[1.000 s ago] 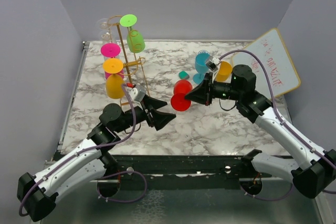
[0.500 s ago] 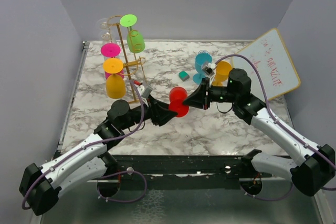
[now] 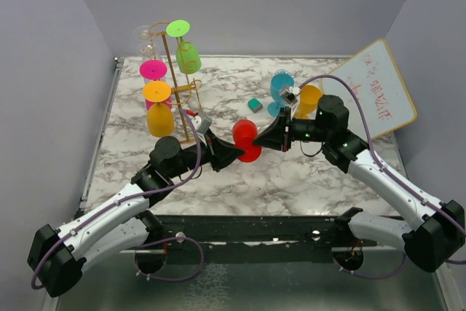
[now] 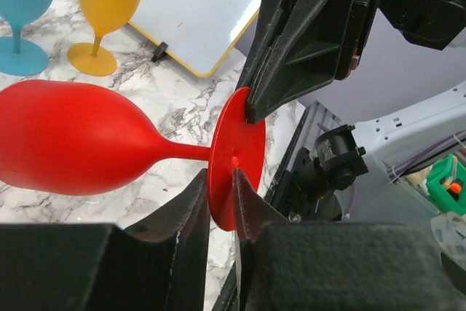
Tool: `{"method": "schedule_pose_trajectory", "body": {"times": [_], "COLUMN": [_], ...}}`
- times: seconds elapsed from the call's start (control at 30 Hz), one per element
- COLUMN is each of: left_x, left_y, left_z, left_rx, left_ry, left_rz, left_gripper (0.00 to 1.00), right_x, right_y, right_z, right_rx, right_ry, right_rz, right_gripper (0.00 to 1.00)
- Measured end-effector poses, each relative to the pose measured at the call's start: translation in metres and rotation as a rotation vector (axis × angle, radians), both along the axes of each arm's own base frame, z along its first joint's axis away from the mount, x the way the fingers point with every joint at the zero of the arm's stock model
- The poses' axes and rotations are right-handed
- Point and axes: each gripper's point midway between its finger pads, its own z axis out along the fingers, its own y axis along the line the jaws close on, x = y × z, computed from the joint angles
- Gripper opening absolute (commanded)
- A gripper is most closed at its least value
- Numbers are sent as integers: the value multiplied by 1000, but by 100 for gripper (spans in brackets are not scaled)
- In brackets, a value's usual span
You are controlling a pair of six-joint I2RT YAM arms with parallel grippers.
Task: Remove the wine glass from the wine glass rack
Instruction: Place the wine glass at the center of the board.
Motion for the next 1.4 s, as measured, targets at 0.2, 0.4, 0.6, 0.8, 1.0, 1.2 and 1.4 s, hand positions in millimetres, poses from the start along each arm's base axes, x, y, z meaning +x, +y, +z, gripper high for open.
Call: {"method": "schedule_pose_trajectory", "body": {"times": [0.2,0.4,0.6,0.8,1.0,1.2,1.4], "left_x": [-2,-3,-4,-7,-11,-14,-15], "left_y": [2,2,2,0,-3,-4,-4], "left_z": [4,1,-1,-2,-8,-9,-12], "left_rx": [-10,-3,3,10,25,25,30], "left_ry": [-6,3,-4,-14,0,1,5], "left_rz": [0,-1,-6,-34,-70,-87,-89], "left_gripper": [0,0,0,0,0,0,0], "right_x": [1,5,9,17,31,57,81], "right_y": [1,1,0,-2,-11,-32,-53], "right_z": [0,-5,-10,-13,-15,-2,4], "right_rx": [22,24,20,15,-15,-40,-86], "right_ry": [6,43,99,135,149,124,138], "right_rz": [-2,-35,-79,-145,-267,-479,-666], "right_gripper": [4,18,48,71,99,100,100]}}
